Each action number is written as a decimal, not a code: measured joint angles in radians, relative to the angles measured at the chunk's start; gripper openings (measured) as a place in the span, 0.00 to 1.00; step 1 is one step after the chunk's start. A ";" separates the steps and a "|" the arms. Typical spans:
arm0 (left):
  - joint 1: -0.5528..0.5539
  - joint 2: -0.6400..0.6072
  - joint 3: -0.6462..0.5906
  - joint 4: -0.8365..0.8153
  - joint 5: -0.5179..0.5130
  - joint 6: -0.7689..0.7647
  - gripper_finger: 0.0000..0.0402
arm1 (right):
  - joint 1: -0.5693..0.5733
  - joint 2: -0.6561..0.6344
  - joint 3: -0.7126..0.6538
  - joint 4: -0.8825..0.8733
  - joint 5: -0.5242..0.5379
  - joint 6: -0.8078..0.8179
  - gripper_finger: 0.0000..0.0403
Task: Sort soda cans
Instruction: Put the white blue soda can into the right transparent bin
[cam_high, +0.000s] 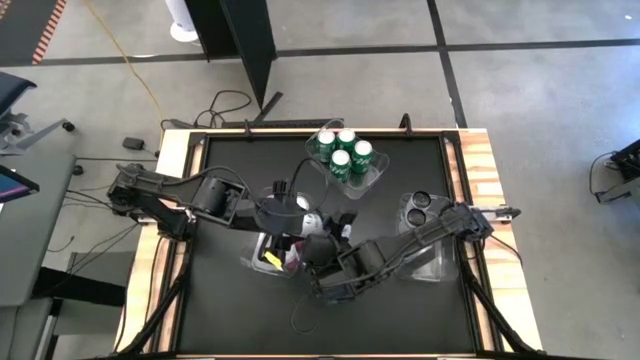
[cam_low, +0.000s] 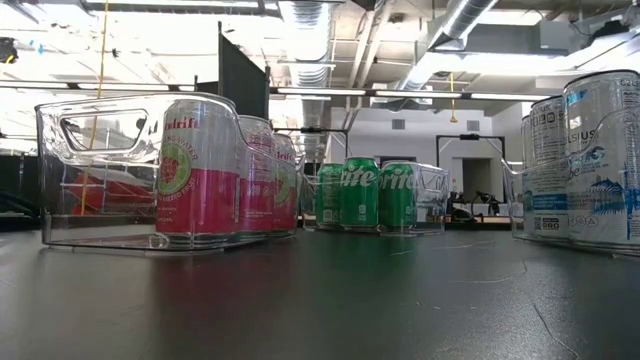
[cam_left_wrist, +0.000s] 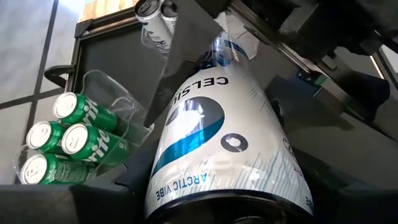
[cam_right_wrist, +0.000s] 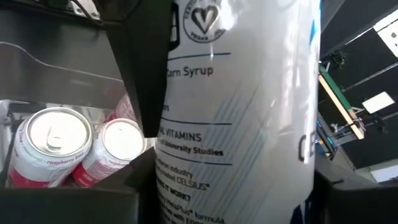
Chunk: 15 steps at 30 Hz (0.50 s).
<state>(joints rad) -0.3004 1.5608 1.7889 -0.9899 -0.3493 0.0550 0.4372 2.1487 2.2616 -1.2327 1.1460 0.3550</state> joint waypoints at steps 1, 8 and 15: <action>0.000 0.000 0.000 0.001 0.004 0.001 0.60 | 0.004 0.000 0.000 -0.001 0.003 0.001 0.63; 0.001 0.000 0.000 0.029 0.030 0.041 0.61 | 0.030 0.001 0.000 -0.039 0.036 0.039 0.61; -0.006 -0.025 0.000 0.040 0.069 0.092 0.89 | 0.079 0.001 -0.002 -0.245 0.063 0.274 0.61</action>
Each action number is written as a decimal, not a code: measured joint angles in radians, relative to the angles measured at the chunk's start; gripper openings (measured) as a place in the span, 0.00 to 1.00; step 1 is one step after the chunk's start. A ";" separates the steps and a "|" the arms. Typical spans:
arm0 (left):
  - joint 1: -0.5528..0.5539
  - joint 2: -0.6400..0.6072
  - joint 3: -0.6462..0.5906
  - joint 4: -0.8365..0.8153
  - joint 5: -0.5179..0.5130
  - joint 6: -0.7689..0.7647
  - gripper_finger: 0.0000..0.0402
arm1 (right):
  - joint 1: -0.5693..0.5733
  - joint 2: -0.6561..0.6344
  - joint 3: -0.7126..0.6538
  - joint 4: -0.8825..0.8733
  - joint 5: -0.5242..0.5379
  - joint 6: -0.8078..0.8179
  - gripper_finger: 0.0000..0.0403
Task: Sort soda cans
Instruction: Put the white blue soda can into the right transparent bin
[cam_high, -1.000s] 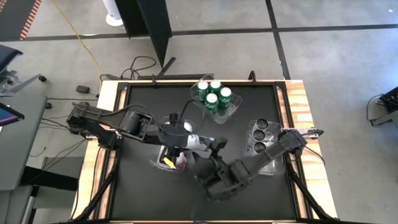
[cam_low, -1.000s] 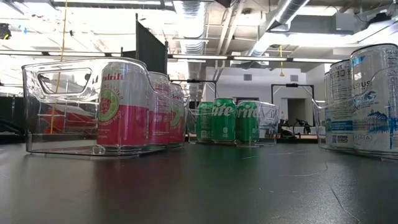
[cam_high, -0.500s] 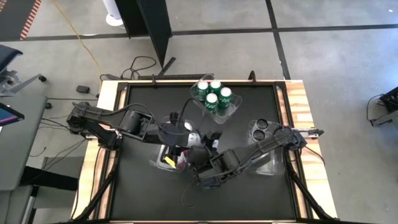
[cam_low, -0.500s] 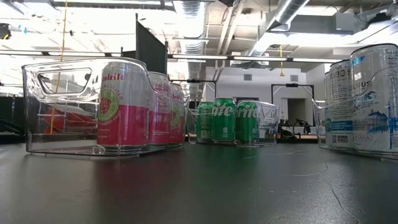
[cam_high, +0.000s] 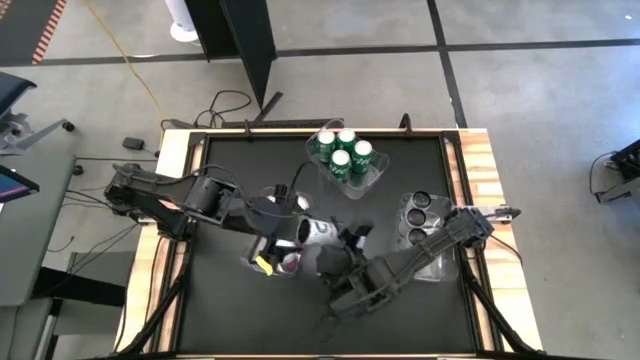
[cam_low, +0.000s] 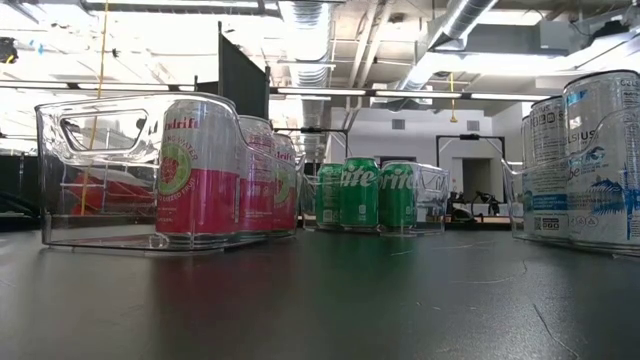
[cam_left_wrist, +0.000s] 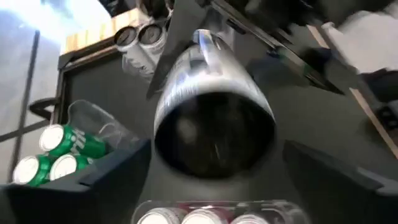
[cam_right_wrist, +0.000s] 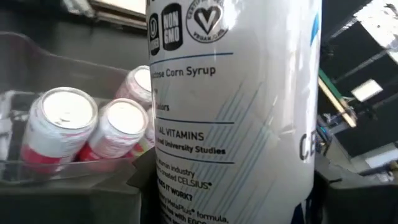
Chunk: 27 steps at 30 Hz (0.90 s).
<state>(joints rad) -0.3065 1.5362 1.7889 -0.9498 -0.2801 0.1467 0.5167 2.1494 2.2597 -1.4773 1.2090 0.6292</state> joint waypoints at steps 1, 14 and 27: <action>0.000 -0.011 0.000 0.001 0.006 0.000 0.91 | 0.011 0.000 0.000 -0.039 0.011 0.058 0.61; -0.015 -0.185 -0.072 0.177 -0.040 -0.033 0.94 | 0.216 -0.019 -0.004 -0.094 0.194 0.312 0.61; 0.007 -0.269 -0.357 0.483 -0.045 0.007 0.94 | 0.261 -0.085 0.074 0.158 0.136 -0.072 0.61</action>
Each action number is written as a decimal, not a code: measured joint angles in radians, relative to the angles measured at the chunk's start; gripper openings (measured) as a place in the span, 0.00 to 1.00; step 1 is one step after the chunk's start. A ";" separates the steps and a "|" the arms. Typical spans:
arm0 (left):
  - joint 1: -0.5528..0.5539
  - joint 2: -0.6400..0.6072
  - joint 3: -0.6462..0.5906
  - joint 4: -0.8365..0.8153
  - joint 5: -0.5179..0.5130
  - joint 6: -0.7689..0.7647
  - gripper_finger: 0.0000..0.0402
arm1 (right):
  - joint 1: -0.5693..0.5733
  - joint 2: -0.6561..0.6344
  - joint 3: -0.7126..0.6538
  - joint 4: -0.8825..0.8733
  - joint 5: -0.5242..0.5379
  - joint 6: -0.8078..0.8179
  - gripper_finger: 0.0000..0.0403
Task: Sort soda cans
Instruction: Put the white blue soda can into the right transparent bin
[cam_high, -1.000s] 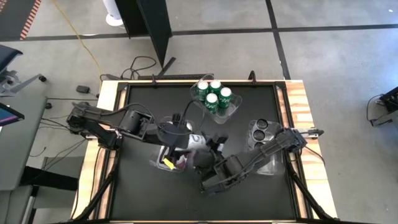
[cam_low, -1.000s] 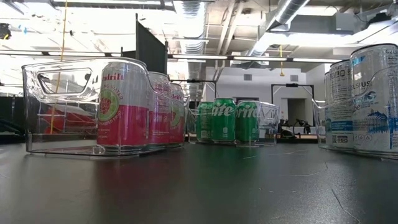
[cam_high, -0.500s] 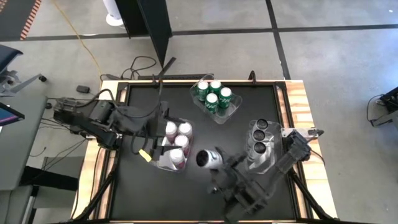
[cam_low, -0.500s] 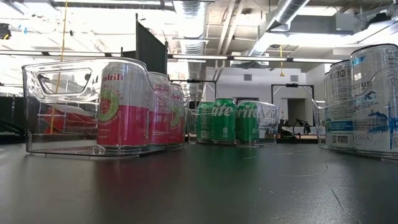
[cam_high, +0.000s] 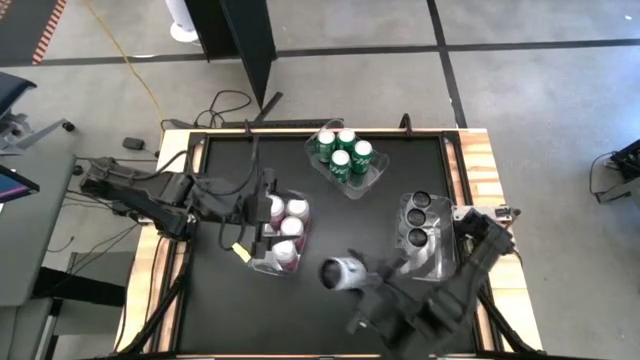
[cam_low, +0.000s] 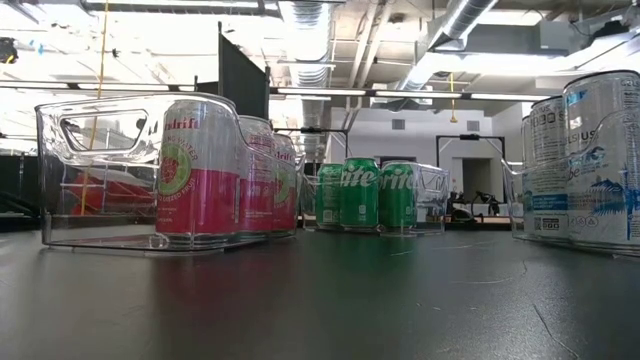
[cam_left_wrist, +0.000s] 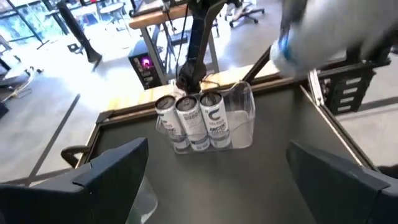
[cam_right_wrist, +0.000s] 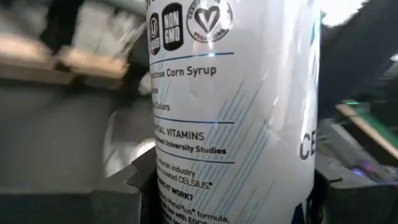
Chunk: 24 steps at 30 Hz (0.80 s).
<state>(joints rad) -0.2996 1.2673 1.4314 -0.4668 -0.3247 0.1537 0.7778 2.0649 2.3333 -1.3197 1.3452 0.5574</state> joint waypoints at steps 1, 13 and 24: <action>0.001 -0.006 -0.013 0.017 0.000 0.001 0.94 | -0.025 -0.003 0.000 0.040 -0.066 -0.069 0.61; 0.003 -0.060 -0.030 0.058 -0.007 0.046 0.94 | -0.318 -0.051 -0.003 0.544 -0.716 -0.795 0.61; -0.003 -0.167 -0.029 0.215 0.021 0.190 0.94 | -0.435 -0.110 -0.001 0.464 -0.824 -0.784 0.61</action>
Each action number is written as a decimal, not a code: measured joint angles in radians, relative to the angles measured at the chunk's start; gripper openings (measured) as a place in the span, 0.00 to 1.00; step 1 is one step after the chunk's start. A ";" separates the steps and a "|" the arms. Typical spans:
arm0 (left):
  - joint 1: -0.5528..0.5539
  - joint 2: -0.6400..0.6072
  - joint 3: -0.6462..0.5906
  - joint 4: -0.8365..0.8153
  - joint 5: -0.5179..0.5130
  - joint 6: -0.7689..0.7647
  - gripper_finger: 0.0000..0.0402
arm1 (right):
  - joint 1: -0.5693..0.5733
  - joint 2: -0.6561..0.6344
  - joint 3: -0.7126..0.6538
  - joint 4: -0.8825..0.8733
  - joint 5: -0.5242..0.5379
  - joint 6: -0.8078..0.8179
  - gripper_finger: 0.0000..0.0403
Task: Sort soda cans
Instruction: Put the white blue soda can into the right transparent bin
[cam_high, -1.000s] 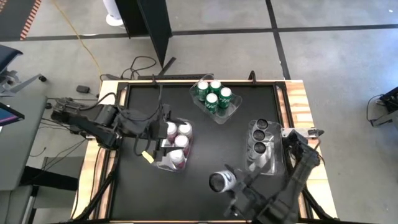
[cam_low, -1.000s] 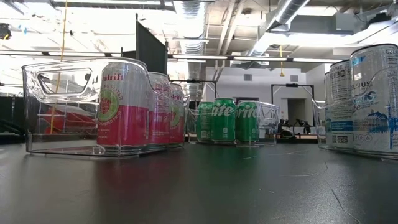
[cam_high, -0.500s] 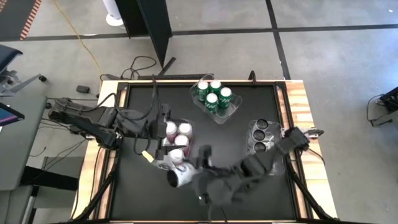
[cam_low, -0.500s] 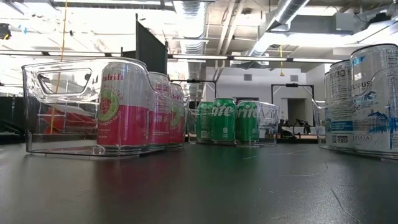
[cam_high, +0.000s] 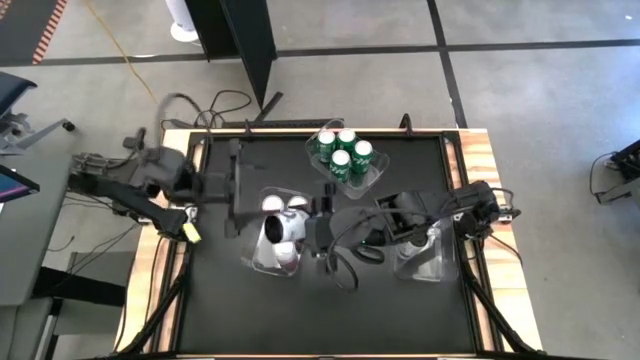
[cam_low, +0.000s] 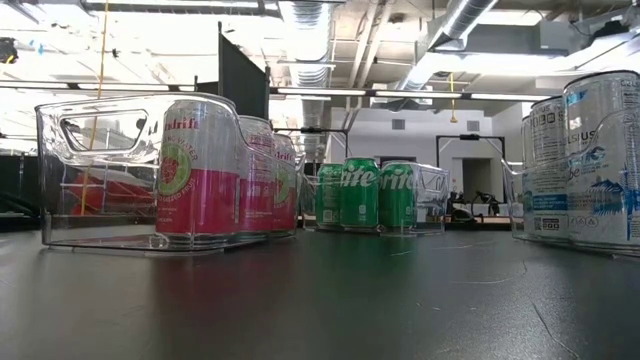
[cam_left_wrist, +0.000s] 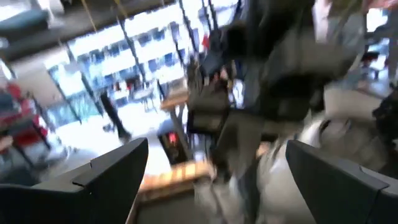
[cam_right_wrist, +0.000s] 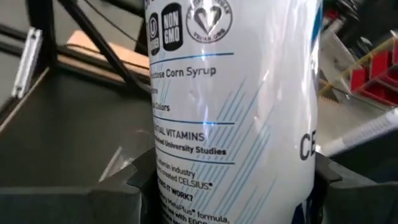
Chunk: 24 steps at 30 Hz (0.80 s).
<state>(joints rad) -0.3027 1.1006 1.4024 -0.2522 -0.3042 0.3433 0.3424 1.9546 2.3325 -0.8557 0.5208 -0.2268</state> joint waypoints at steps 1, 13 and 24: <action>0.000 -0.001 0.002 0.017 0.004 0.013 0.94 | 0.000 -0.002 -0.001 -0.005 0.003 -0.008 0.61; -0.002 -0.031 0.000 0.158 0.012 0.135 0.94 | -0.116 -0.003 -0.001 0.216 -0.308 -0.110 0.61; -0.003 -0.085 0.000 0.214 0.023 0.176 0.94 | -0.332 -0.085 -0.245 0.548 -0.607 -0.093 0.61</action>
<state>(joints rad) -0.3058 1.0154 1.4029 -0.0378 -0.2815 0.5194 0.0099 1.8700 2.0877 -0.3073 -0.0864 -0.3197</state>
